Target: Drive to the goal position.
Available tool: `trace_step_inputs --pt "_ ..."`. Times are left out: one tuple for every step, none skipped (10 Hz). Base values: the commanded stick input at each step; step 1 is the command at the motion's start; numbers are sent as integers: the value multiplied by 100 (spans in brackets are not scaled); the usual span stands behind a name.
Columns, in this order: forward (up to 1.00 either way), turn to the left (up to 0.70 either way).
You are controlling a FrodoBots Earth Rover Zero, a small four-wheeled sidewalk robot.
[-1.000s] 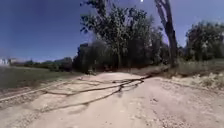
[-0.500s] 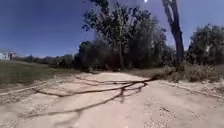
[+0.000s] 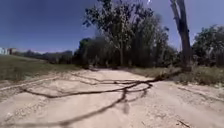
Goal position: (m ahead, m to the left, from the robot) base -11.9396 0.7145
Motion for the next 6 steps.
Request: trace_step_inputs --pt "85 -26" --pt "85 -4" --pt "85 0" --pt "85 0" --pt "85 0" --pt "85 0"
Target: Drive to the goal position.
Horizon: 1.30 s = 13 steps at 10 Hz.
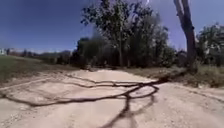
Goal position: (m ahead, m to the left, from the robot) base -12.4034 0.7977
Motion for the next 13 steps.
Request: trace_step_inputs --pt "85 0" --pt "85 0" --pt "85 0" --pt "85 0" --pt "85 0" --pt "85 0" --pt "85 0" --pt "85 0" --pt "85 -4" --pt "85 -18" --pt "85 -33" --pt "85 -34" --pt "85 0"
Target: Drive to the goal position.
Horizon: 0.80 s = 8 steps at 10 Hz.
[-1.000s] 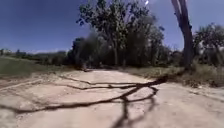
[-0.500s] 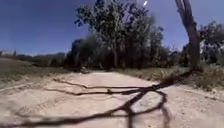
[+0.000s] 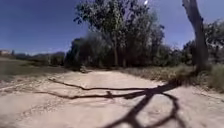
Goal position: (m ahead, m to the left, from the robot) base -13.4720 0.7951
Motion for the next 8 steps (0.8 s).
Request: trace_step_inputs --pt "85 0" --pt "85 0" --pt "85 0" --pt "85 0" --pt "85 0" --pt "85 0" --pt "85 0" --pt "85 0"
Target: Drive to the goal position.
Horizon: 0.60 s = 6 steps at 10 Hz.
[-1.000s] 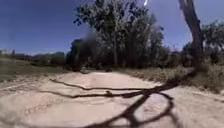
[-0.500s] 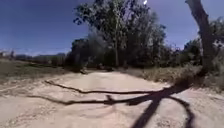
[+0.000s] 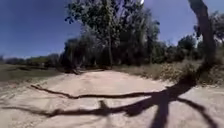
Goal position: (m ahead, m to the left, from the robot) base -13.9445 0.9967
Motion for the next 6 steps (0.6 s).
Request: trace_step_inputs --pt "85 0" --pt "85 0" --pt "85 0" --pt "85 0" --pt "85 0" --pt "85 0"
